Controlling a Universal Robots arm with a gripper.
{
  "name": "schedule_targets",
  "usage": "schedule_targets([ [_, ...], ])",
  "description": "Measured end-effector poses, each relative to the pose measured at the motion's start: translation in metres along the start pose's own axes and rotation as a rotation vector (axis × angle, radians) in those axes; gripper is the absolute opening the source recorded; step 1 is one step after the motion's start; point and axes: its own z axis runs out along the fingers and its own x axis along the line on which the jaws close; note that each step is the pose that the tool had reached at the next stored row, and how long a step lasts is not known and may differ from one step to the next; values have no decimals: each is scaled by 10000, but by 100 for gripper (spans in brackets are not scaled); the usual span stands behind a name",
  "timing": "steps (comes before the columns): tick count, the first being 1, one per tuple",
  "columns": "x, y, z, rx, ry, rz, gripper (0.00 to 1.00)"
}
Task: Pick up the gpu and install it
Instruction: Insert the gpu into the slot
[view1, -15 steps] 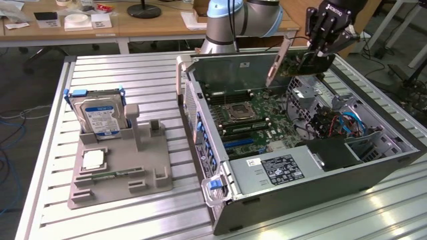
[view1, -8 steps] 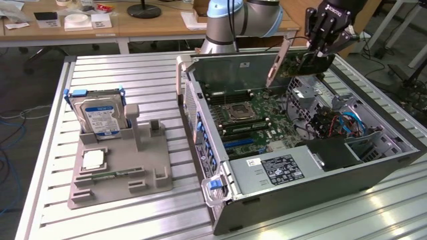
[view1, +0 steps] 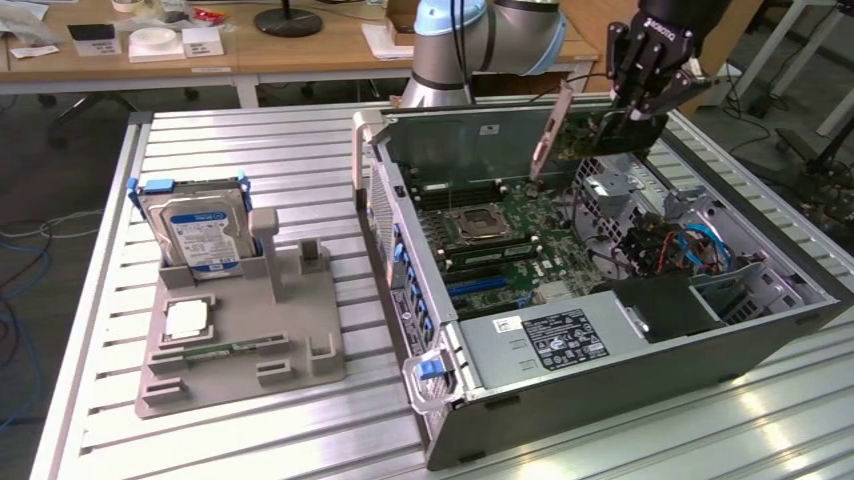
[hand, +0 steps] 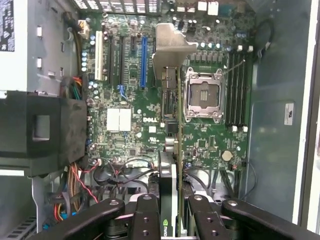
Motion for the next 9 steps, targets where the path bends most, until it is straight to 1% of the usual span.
schedule_targets([
  [3, 1, 7, 6, 3, -1, 50, 27],
  [4, 1, 11, 13, 15, -2, 50, 27],
  [7, 1, 29, 55, 83, -1, 46, 27],
  [9, 2, 46, 88, 117, 1, 46, 27],
])
